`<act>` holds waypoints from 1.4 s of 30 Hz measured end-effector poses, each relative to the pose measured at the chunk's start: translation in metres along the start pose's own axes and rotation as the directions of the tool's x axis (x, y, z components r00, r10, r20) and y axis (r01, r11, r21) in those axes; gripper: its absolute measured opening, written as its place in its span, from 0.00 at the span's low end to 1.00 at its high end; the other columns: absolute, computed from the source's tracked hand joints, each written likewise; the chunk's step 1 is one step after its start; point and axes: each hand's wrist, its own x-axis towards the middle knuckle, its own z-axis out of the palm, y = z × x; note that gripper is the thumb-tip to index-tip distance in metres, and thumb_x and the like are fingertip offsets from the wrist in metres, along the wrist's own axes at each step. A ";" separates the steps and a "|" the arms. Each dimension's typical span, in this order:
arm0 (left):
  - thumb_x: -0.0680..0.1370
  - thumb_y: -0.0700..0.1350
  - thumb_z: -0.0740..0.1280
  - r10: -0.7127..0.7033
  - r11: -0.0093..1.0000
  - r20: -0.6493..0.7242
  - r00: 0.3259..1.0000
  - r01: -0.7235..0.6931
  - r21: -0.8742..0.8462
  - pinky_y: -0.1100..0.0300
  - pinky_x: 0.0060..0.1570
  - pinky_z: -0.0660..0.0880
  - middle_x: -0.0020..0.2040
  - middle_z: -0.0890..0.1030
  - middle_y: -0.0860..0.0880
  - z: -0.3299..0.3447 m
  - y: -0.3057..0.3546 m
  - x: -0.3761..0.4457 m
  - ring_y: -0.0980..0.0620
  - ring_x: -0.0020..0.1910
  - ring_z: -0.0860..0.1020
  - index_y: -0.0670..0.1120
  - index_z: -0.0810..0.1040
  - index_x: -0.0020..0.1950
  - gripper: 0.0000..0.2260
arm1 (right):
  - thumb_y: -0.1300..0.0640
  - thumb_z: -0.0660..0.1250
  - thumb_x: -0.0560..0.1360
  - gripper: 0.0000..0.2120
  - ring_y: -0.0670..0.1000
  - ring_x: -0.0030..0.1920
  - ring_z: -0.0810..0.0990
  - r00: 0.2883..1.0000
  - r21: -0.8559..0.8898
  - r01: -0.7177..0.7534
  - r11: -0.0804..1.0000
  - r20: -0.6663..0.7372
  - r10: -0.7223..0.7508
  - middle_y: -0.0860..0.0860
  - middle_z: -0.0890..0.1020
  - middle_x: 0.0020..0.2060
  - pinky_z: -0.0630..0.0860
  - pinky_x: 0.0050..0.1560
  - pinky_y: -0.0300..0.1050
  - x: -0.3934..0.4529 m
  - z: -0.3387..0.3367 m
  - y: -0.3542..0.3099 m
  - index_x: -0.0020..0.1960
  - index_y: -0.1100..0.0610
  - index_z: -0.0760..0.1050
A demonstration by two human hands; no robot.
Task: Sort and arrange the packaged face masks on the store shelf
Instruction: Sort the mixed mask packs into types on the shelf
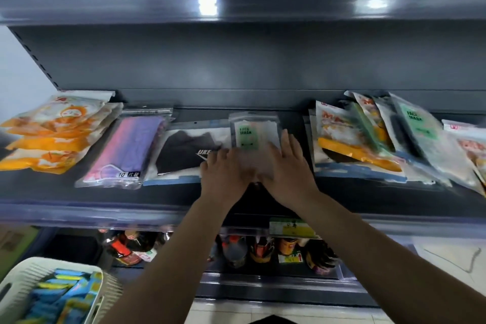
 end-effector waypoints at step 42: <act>0.79 0.54 0.59 0.692 0.722 0.006 0.722 -0.692 -0.011 0.51 0.62 0.61 0.68 0.70 0.49 -0.007 0.189 -0.008 0.45 0.67 0.65 0.50 0.65 0.71 0.21 | 0.51 0.59 0.77 0.22 0.58 0.68 0.66 0.803 -0.229 -0.594 0.772 -0.236 0.547 0.52 0.70 0.67 0.65 0.62 0.51 -0.127 -0.101 0.134 0.70 0.53 0.64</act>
